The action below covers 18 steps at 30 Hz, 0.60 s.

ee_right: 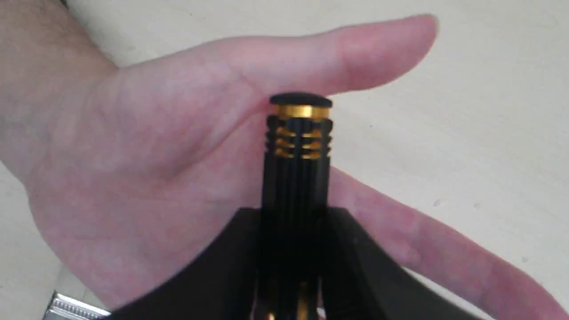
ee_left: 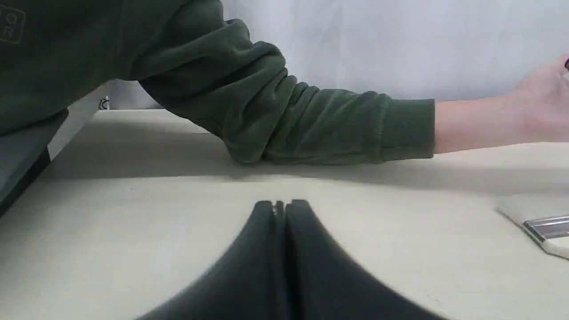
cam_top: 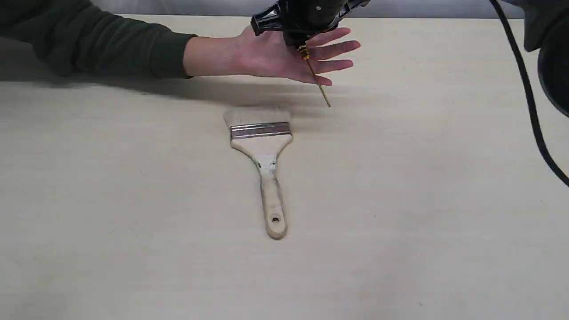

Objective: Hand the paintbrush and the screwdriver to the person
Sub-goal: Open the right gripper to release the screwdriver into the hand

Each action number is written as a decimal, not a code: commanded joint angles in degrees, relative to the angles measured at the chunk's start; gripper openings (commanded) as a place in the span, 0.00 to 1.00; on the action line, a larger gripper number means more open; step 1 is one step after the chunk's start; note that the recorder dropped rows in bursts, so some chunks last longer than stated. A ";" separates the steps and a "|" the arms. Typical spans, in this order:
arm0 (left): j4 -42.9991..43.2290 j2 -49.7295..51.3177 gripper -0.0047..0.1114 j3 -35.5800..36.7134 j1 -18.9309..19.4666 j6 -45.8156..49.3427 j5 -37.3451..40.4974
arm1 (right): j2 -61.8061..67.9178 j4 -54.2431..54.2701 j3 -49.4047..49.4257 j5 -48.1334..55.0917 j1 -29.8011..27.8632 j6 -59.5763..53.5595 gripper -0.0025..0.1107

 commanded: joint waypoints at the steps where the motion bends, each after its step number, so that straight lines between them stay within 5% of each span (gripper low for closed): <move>1: -0.14 -0.14 0.04 0.12 -0.27 -0.12 -0.62 | -0.79 -0.65 -0.38 -0.18 -0.03 0.47 0.42; 4: -0.14 -0.14 0.04 0.12 -0.27 -0.12 -0.62 | -1.80 -0.65 -0.38 -1.63 -0.03 1.45 0.52; 12: -0.28 -0.14 0.04 0.12 -0.27 -0.12 -0.49 | -7.14 -1.07 -0.38 -3.36 -0.03 1.08 0.51; 18: -0.28 -0.14 0.04 0.12 -0.27 -0.12 -0.59 | -9.56 -1.08 -0.03 2.44 -0.03 -1.63 0.38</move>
